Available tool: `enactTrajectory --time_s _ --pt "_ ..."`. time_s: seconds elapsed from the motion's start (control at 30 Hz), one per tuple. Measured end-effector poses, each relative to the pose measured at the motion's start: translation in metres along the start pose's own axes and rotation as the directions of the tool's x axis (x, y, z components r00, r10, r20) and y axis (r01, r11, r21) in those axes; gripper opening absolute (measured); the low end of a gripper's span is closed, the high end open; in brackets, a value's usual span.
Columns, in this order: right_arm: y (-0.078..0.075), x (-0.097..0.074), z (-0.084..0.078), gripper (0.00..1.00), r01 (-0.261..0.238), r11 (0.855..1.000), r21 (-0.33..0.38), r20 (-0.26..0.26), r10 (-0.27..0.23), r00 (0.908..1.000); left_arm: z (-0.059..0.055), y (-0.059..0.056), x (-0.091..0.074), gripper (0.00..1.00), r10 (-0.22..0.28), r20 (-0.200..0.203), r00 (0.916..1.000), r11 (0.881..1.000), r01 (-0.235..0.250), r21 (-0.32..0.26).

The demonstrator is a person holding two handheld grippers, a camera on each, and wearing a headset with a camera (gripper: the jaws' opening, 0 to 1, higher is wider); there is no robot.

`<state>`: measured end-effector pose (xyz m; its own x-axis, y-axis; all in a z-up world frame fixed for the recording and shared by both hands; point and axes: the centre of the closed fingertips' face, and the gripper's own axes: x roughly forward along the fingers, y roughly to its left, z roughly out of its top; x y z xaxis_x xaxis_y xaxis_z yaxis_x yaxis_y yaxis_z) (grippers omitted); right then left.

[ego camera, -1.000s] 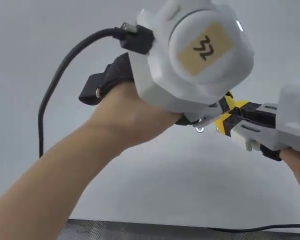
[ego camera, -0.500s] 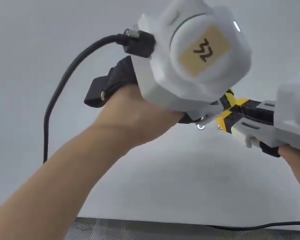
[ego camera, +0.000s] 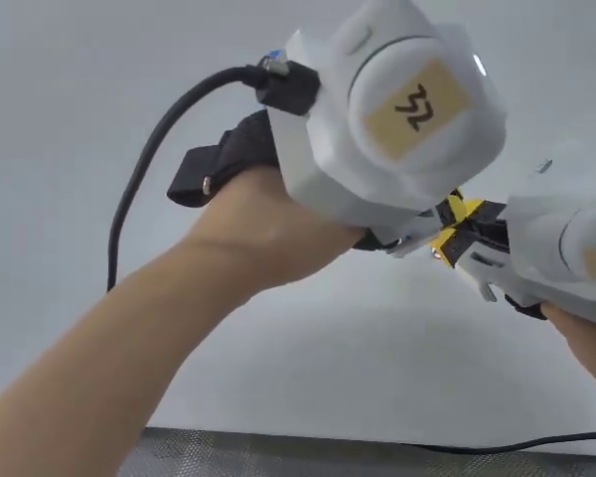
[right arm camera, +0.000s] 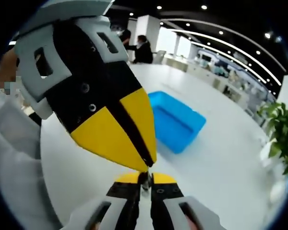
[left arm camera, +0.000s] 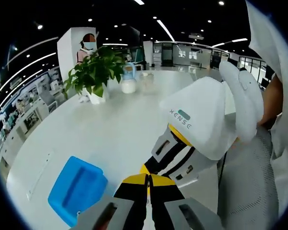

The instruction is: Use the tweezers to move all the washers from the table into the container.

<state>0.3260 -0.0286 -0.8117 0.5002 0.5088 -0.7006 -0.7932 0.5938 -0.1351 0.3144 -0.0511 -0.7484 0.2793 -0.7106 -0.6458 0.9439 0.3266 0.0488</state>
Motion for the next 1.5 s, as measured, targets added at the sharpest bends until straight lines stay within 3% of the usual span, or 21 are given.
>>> enactTrajectory --time_s 0.23,0.43,0.87,1.13,1.23,1.33,1.4,1.43,1.5 --pt "0.002 -0.004 0.024 0.03 -0.013 1.0 0.009 0.054 0.013 0.9985 0.009 0.005 -0.021 0.0 0.029 -0.002 0.9996 0.998 -0.029 0.058" --pt "0.002 -0.007 0.048 0.03 -0.012 1.0 -0.027 0.098 0.014 0.9951 0.016 0.014 -0.04 0.0 0.063 0.001 0.998 0.994 -0.063 0.091" --pt "-0.017 -0.001 0.104 0.03 0.008 0.995 -0.099 0.189 0.011 0.9819 0.034 0.055 -0.068 0.0 0.177 0.031 0.9838 0.975 -0.179 0.133" --pt "-0.024 0.013 0.125 0.03 0.012 0.991 -0.133 0.21 0.016 0.9776 0.031 0.073 -0.077 0.0 0.225 0.022 0.9742 0.963 -0.226 0.147" --pt "-0.026 0.022 0.128 0.03 0.002 0.992 -0.126 0.209 0.025 0.9775 0.028 0.078 -0.074 0.0 0.237 0.006 0.9715 0.959 -0.235 0.161" --pt "-0.031 0.033 0.131 0.03 -0.002 0.994 -0.11 0.208 0.025 0.9778 0.023 0.09 -0.072 0.0 0.248 -0.009 0.9687 0.956 -0.244 0.161" --pt "-0.034 0.038 0.131 0.03 -0.002 0.994 -0.107 0.205 0.024 0.9786 0.021 0.09 -0.071 0.0 0.253 -0.015 0.9673 0.956 -0.248 0.158" --pt "-0.035 0.042 0.132 0.03 -0.003 0.995 -0.101 0.205 0.024 0.9784 0.018 0.099 -0.069 0.0 0.255 -0.017 0.9667 0.956 -0.25 0.153" --pt "-0.038 0.049 0.131 0.03 -0.007 0.996 -0.093 0.201 0.026 0.9792 0.016 0.106 -0.066 0.0 0.257 -0.022 0.9661 0.957 -0.252 0.144"
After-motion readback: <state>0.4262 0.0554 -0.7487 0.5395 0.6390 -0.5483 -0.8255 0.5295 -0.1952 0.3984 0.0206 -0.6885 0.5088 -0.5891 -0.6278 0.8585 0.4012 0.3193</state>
